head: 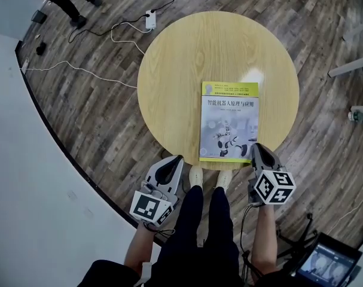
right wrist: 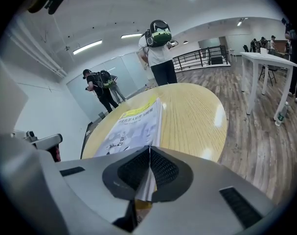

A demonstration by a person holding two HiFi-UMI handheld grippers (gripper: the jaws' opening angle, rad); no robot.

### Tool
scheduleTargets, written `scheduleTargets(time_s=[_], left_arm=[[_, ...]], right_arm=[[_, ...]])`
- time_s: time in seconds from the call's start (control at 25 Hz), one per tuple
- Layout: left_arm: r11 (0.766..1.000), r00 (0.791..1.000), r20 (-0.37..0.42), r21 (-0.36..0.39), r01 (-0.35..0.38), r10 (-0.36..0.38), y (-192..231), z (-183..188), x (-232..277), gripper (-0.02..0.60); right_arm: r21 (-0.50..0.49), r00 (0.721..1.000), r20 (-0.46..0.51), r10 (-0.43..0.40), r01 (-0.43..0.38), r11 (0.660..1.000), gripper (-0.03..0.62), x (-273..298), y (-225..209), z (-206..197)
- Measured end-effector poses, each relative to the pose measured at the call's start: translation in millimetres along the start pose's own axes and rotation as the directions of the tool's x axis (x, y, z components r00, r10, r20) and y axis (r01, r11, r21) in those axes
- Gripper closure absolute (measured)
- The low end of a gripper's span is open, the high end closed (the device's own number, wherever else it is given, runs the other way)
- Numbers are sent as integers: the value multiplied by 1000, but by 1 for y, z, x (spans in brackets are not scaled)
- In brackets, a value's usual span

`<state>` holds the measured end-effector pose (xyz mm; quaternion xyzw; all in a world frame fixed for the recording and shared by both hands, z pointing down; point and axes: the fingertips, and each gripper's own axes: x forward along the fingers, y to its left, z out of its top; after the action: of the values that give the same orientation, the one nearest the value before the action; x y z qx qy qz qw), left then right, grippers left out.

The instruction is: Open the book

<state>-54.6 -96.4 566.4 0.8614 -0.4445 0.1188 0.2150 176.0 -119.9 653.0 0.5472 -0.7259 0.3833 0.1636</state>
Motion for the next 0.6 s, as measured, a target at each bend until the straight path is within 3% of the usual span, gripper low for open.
scheduleTargets(time_s=[0.32, 0.6], left_arm=[[999, 998, 51, -4, -34, 34, 8, 14, -26, 584], [995, 988, 115, -20, -101, 103, 29, 23, -77, 584]], right_arm=[[-131, 992, 113, 56, -41, 991, 586, -33, 58, 40], [-243, 986, 130, 104, -71, 968, 588, -37, 113, 56]])
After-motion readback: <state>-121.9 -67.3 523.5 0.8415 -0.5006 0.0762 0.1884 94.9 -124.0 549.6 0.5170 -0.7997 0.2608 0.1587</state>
